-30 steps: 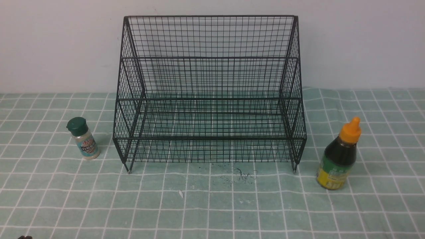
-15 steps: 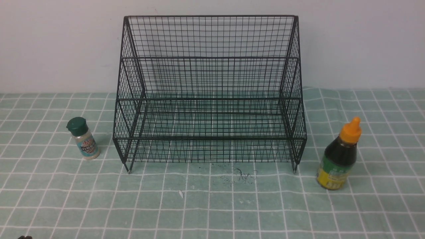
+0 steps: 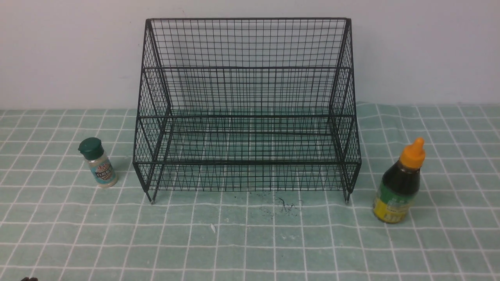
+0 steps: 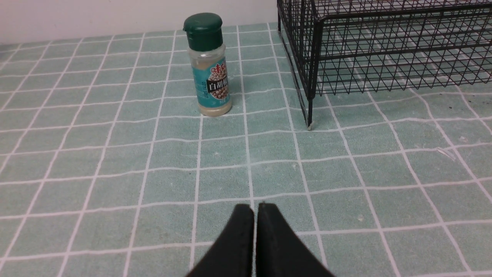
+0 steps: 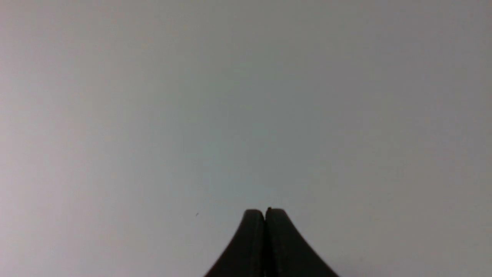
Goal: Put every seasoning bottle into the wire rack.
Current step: Use the right arm to grab the condiment bottle closest to it
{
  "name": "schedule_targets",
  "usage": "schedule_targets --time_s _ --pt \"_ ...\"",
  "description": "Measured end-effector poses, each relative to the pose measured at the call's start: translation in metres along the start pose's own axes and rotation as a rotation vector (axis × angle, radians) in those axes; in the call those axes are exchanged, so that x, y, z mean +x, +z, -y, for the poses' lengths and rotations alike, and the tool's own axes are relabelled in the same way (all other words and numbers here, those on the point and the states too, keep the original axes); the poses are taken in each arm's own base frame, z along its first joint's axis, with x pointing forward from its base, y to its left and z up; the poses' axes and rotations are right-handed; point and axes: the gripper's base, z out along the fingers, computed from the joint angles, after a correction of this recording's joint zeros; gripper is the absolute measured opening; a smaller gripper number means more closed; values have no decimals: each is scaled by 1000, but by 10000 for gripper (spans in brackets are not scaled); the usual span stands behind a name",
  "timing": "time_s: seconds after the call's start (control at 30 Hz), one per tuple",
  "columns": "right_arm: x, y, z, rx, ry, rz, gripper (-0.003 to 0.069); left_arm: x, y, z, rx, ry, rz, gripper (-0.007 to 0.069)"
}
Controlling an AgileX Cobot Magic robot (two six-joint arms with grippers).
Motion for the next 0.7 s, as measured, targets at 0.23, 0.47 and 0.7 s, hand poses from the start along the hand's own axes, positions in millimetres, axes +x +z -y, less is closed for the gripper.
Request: schedule_targets --time_s 0.23,0.47,0.7 --pt "-42 49 -53 224 -309 -556 -13 0 0 0 0 0 0 -6" --pt "-25 123 -55 383 -480 -1115 12 0 0 0 0 0 -1 -6" --pt "8 185 -48 284 -498 -1284 239 0 0 0 0 0 -1 -6"
